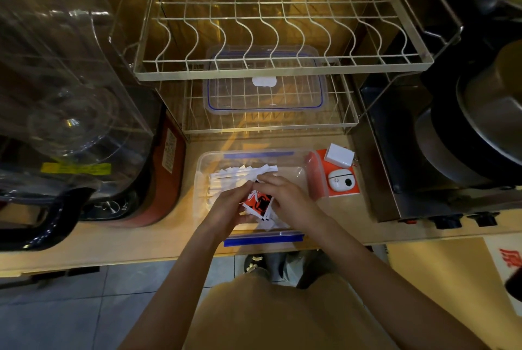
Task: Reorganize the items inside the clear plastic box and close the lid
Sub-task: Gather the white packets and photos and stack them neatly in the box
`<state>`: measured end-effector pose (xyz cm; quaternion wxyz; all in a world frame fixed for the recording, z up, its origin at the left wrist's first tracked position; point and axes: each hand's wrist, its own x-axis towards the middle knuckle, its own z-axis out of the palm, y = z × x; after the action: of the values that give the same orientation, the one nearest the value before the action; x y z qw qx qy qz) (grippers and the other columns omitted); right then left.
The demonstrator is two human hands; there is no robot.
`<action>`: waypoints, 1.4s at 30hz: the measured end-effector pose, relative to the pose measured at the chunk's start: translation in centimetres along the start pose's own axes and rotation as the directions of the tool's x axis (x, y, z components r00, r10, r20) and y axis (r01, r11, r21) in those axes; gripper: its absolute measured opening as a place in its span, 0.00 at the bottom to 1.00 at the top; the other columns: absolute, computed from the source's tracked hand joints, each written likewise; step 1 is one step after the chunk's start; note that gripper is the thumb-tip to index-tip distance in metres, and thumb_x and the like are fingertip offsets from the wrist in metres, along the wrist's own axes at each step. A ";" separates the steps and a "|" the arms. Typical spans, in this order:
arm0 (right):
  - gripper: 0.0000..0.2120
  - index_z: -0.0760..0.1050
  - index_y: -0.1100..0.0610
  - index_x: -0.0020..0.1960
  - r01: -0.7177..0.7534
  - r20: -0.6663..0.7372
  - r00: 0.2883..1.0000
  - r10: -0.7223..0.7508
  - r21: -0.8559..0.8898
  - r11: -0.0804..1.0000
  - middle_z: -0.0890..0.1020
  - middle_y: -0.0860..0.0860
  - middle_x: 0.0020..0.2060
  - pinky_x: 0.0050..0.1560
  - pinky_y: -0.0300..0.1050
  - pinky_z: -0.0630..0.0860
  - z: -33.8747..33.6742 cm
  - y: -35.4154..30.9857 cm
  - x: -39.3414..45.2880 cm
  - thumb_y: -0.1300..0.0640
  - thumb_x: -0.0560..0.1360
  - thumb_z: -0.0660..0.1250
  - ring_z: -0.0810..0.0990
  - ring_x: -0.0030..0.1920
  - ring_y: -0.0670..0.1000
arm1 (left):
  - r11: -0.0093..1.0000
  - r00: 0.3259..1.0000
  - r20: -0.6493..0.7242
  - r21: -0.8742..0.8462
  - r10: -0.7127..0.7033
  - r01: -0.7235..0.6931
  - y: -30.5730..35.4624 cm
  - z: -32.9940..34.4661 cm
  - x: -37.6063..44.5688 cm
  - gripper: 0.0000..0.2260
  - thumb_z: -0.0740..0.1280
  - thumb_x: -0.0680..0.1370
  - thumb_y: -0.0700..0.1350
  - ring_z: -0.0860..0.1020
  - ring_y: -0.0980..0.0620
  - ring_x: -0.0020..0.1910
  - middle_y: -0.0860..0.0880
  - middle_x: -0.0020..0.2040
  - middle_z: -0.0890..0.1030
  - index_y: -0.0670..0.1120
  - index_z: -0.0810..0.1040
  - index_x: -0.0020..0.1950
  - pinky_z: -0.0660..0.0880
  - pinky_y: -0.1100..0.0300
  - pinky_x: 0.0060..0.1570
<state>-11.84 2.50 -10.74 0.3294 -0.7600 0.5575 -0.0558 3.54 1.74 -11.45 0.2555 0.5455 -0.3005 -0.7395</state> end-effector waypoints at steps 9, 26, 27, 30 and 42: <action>0.18 0.73 0.58 0.64 -0.230 -0.199 0.928 0.315 0.360 0.904 0.79 0.55 0.60 0.52 0.36 0.74 -0.1 1.5 -0.6 0.69 0.76 0.61 0.78 0.57 0.50 | 0.973 0.997 -0.064 0.229 0.031 -0.016 -0.7 -0.2 0.5 0.04 0.65 0.75 0.38 0.81 0.49 0.41 0.45 0.42 0.81 0.43 0.79 0.46 0.80 0.62 0.35; 0.19 0.71 0.61 0.61 -0.498 -0.069 0.866 0.496 -0.016 0.867 0.69 0.54 0.63 0.53 0.47 0.74 2.4 3.8 2.2 0.58 0.72 0.69 0.75 0.58 0.54 | 0.688 0.910 -0.254 0.725 0.327 -0.045 -1.2 1.9 0.5 0.11 0.63 0.77 0.40 0.80 0.44 0.53 0.40 0.55 0.82 0.39 0.77 0.58 0.73 0.61 0.47; 0.21 0.70 0.60 0.63 -0.477 -0.075 0.878 0.473 -0.051 0.877 0.69 0.54 0.64 0.54 0.47 0.74 2.4 3.8 2.1 0.57 0.72 0.69 0.74 0.60 0.54 | 0.686 0.910 -0.252 0.726 0.331 -0.049 -1.2 1.9 0.5 0.12 0.63 0.77 0.40 0.80 0.44 0.54 0.40 0.55 0.82 0.39 0.76 0.59 0.72 0.62 0.46; 0.24 0.69 0.59 0.65 -0.467 -0.067 0.883 0.465 -0.028 0.884 0.67 0.54 0.65 0.61 0.49 0.72 2.6 4.1 2.1 0.55 0.72 0.70 0.68 0.65 0.54 | 0.685 0.911 -0.249 0.727 0.330 -0.050 -1.3 2.0 0.6 0.12 0.63 0.77 0.40 0.80 0.44 0.54 0.39 0.56 0.81 0.39 0.76 0.59 0.72 0.62 0.45; 0.09 0.76 0.55 0.54 -0.398 -0.372 0.794 0.481 0.280 0.874 0.80 0.50 0.48 0.43 0.43 0.80 0.4 3.2 1.3 0.61 0.75 0.64 0.81 0.46 0.50 | 0.741 0.923 -0.255 0.670 0.289 -0.047 -1.4 1.7 0.7 0.10 0.62 0.77 0.39 0.80 0.43 0.53 0.41 0.51 0.81 0.39 0.76 0.57 0.75 0.63 0.41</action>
<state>-13.80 1.07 -13.25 0.2720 -0.5431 0.7699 -0.1959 1.61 2.53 -12.49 0.1646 0.6900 -0.5385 -0.4549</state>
